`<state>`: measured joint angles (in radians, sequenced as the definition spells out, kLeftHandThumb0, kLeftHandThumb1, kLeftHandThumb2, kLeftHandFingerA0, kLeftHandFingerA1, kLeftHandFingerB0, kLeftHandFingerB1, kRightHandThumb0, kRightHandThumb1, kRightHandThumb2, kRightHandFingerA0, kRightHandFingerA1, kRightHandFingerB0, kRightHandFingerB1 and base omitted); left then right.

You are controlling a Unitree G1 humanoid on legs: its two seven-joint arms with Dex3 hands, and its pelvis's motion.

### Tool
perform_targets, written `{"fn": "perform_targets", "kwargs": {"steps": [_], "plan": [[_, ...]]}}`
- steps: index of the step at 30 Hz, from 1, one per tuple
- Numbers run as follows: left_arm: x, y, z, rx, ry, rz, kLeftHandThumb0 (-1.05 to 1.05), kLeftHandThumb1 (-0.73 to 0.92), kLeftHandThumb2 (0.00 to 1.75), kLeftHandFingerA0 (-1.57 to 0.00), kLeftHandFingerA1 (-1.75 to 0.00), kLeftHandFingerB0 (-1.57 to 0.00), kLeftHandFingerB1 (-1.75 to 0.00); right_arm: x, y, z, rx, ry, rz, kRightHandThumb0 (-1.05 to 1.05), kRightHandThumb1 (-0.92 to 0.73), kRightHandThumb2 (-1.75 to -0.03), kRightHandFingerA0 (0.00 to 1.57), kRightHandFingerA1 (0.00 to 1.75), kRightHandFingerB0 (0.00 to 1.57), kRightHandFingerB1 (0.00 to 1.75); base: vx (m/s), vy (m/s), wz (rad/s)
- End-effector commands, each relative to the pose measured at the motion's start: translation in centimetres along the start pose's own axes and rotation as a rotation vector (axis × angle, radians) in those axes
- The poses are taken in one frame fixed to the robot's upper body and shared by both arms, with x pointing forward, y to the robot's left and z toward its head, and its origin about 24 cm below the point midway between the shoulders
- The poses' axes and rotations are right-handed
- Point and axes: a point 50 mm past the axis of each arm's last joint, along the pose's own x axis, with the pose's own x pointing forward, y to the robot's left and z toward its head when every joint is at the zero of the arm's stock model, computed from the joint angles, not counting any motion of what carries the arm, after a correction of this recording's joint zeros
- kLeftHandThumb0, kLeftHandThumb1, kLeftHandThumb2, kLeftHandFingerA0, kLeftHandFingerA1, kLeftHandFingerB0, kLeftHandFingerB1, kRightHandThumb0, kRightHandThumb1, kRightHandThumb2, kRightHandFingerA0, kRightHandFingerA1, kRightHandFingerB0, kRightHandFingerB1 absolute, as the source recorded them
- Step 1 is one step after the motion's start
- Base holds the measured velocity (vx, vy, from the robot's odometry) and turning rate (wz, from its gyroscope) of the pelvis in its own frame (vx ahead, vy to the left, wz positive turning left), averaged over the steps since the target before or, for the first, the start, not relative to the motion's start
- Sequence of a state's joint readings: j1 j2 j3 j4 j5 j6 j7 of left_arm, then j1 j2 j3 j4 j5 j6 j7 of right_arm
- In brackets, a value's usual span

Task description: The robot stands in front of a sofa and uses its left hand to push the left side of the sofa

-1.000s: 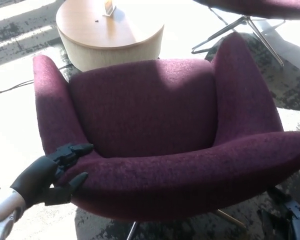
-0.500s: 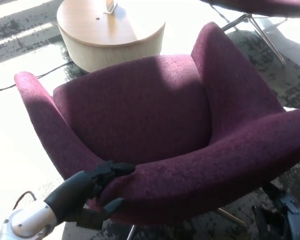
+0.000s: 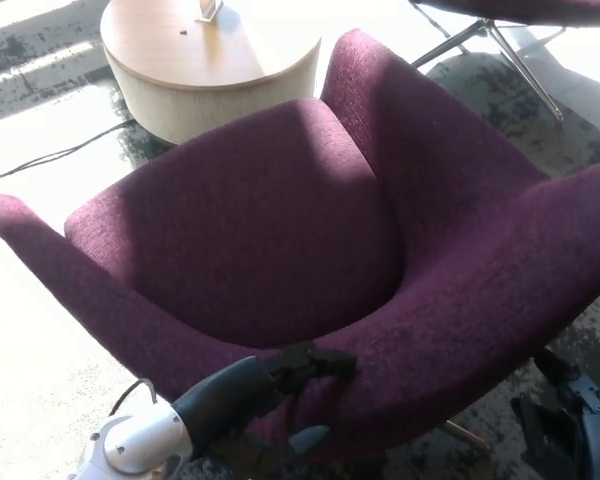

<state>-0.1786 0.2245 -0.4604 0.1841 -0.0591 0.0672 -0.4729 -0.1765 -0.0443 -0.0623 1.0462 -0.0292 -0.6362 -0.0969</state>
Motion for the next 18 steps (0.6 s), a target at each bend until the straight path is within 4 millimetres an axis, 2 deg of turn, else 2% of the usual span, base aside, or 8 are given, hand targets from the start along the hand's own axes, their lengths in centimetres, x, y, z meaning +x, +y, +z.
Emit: {"fn": "perform_targets", "kwargs": {"steps": [1,4,5,7,8,10,11,18], "plan": [[1.5,-2.8,0.3,-0.017,0.006,-0.184,-0.66,0.83,0.64,-0.21,-0.36,-0.22,-0.35,1.0,1.2,0.9,0.085,0.002,0.041,-0.77,-0.72,-0.78,0.56,0.45,0.48,0.41,0.00,0.000,0.00],[1.8,-2.4,0.7,0.003,-0.003,-0.166,-0.37,0.58,1.10,-0.01,-0.47,0.00,-0.46,1.3,1.0,1.1,0.130,0.013,0.019,-0.79,-0.75,-0.79,0.57,0.44,0.48,0.41,0.00,0.000,0.00],[2.0,-2.2,0.9,0.013,-0.016,-0.156,-0.65,0.83,0.64,-0.19,-0.36,-0.21,-0.35,1.5,0.9,1.2,0.156,0.021,0.006,-0.80,-0.74,-0.79,0.58,0.44,0.48,0.40,0.00,0.000,0.00],[2.1,-2.1,1.0,0.018,-0.027,-0.148,-0.65,0.83,0.64,-0.19,-0.36,-0.21,-0.35,1.6,0.8,1.2,0.177,0.028,0.000,-0.80,-0.74,-0.79,0.58,0.44,0.48,0.40,0.00,0.000,0.00],[2.4,-2.0,1.1,0.008,-0.032,-0.145,-0.36,0.62,1.12,-0.01,-0.48,0.00,-0.47,1.6,0.7,1.2,0.193,0.034,-0.005,-0.81,-0.73,-0.82,0.56,0.46,0.45,0.41,0.00,0.000,0.00],[2.8,-1.9,1.1,0.014,-0.029,-0.131,-0.36,0.61,1.12,0.00,-0.48,0.00,-0.46,1.4,0.4,0.9,0.225,0.051,-0.018,-0.79,-0.72,-0.81,0.57,0.46,0.47,0.42,0.00,0.000,0.00],[2.8,-1.8,1.0,0.056,-0.016,-0.097,-0.66,0.80,0.63,-0.21,-0.35,-0.23,-0.33,1.4,0.4,0.8,0.234,0.056,-0.019,-0.81,-0.72,-0.83,0.58,0.47,0.47,0.42,0.00,0.000,0.00],[3.3,-0.6,1.7,0.080,-0.016,-0.080,-0.38,0.50,1.07,-0.01,-0.48,0.00,-0.46,1.5,1.0,0.7,0.282,0.075,-0.023,-0.83,-0.72,-0.80,0.59,0.44,0.49,0.41,0.00,0.000,0.00]]}}
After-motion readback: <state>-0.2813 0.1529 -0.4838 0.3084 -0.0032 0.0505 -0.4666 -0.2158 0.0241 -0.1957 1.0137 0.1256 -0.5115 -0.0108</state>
